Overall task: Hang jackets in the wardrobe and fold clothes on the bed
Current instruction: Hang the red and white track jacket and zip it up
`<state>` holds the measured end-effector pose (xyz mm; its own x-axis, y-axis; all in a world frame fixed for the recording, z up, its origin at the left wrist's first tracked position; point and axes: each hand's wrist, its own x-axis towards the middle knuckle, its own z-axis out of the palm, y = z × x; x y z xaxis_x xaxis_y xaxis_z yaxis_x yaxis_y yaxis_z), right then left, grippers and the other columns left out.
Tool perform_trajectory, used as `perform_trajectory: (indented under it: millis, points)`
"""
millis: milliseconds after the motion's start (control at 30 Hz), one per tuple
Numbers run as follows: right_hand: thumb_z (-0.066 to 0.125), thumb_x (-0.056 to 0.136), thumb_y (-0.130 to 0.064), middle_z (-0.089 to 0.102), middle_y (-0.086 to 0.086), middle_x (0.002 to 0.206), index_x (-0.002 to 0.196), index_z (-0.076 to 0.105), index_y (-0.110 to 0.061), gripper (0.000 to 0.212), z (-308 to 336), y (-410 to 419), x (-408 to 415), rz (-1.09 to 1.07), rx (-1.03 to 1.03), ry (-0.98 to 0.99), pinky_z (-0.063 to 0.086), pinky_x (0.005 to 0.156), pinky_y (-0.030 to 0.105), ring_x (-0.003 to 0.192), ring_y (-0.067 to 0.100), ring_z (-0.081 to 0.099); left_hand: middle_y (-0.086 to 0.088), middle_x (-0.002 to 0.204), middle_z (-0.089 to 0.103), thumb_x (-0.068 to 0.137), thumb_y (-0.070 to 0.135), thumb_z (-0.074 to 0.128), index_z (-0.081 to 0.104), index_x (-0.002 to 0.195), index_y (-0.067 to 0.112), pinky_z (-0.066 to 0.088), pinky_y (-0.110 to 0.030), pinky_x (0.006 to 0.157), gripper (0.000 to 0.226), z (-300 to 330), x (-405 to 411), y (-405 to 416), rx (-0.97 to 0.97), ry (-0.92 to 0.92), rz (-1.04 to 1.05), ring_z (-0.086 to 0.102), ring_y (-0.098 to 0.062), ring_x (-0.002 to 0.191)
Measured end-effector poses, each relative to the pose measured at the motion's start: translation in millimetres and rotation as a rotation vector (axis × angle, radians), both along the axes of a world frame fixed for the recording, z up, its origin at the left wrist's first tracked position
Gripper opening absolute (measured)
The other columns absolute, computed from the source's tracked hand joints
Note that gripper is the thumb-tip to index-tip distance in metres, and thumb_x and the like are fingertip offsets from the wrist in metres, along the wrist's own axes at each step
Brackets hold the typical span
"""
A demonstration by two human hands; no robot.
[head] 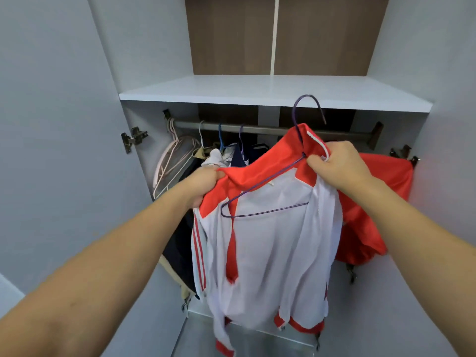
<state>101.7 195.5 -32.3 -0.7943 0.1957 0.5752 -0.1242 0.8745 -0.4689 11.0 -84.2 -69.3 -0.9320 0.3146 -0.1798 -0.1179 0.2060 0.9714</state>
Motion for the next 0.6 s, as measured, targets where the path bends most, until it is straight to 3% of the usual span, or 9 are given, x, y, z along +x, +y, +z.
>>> perform_trajectory:
  millis: [100, 200, 367, 433, 500, 600]
  points:
    - [0.049, 0.071, -0.037, 0.045, 0.002, 0.047, 0.048, 0.039, -0.015, 0.034, -7.6, -11.8, -5.9, -0.027, 0.012, -0.010, 0.030, 0.046, 0.027, 0.047, 0.020, 0.044, -0.017, 0.086, 0.062, 0.098, -0.001, 0.039, 0.059, 0.101, 0.001, 0.057, -0.038, 0.071, 0.020, 36.4, 3.8, 5.1, 0.121, 0.014, 0.072, 0.062, -0.026, 0.071]
    - [0.045, 0.070, -0.040, 0.048, 0.002, 0.050, 0.049, 0.041, -0.016, 0.032, -14.9, -28.8, -12.0, -0.001, -0.002, -0.025, 0.030, 0.048, 0.029, 0.049, 0.018, 0.047, -0.013, 0.078, 0.057, 0.099, 0.001, 0.038, 0.058, 0.085, 0.005, 0.052, -0.035, 0.071, 0.025, 66.4, 12.9, 19.7, 0.183, 0.014, 0.109, 0.055, -0.022, 0.066]
    - [0.049, 0.074, -0.039, 0.049, 0.000, 0.048, 0.048, 0.041, -0.017, 0.034, -25.6, -53.0, -21.2, 0.072, 0.009, -0.030, 0.027, 0.046, 0.026, 0.047, 0.014, 0.048, -0.008, 0.072, 0.044, 0.098, -0.002, 0.031, 0.046, 0.075, 0.009, 0.045, -0.035, 0.066, 0.030, 104.3, 31.7, 53.9, 0.393, -0.079, 0.125, 0.046, -0.022, 0.068]
    - [0.046, 0.072, -0.039, 0.046, -0.002, 0.042, 0.044, 0.040, -0.015, 0.037, -24.3, -54.3, -22.4, 0.064, -0.096, -0.034, 0.028, 0.044, 0.027, 0.041, 0.009, 0.043, -0.003, 0.064, 0.037, 0.095, -0.005, 0.023, 0.037, 0.069, 0.014, 0.041, -0.030, 0.055, 0.035, 111.4, 33.8, 56.8, 0.480, -0.109, 0.072, 0.040, -0.017, 0.055]
    - [0.047, 0.067, -0.037, 0.044, -0.006, 0.036, 0.041, 0.048, -0.017, 0.034, -20.4, -52.5, -23.6, 0.064, -0.295, -0.053, 0.029, 0.042, 0.026, 0.038, 0.011, 0.038, -0.006, 0.062, 0.049, 0.097, -0.003, 0.024, 0.041, 0.071, 0.011, 0.054, -0.032, 0.053, 0.034, 111.6, 36.2, 54.2, 0.504, -0.078, 0.017, 0.054, -0.020, 0.051]
    - [0.049, 0.067, -0.031, 0.030, -0.011, 0.036, 0.037, 0.038, -0.018, 0.034, -14.8, -49.6, -24.1, 0.110, -0.579, 0.015, 0.026, 0.046, 0.029, 0.038, 0.006, 0.026, -0.013, 0.071, 0.064, 0.100, 0.003, 0.033, 0.050, 0.084, 0.010, 0.061, -0.039, 0.062, 0.024, 99.2, 37.4, 50.5, 0.261, 0.166, 0.014, 0.068, -0.025, 0.063]
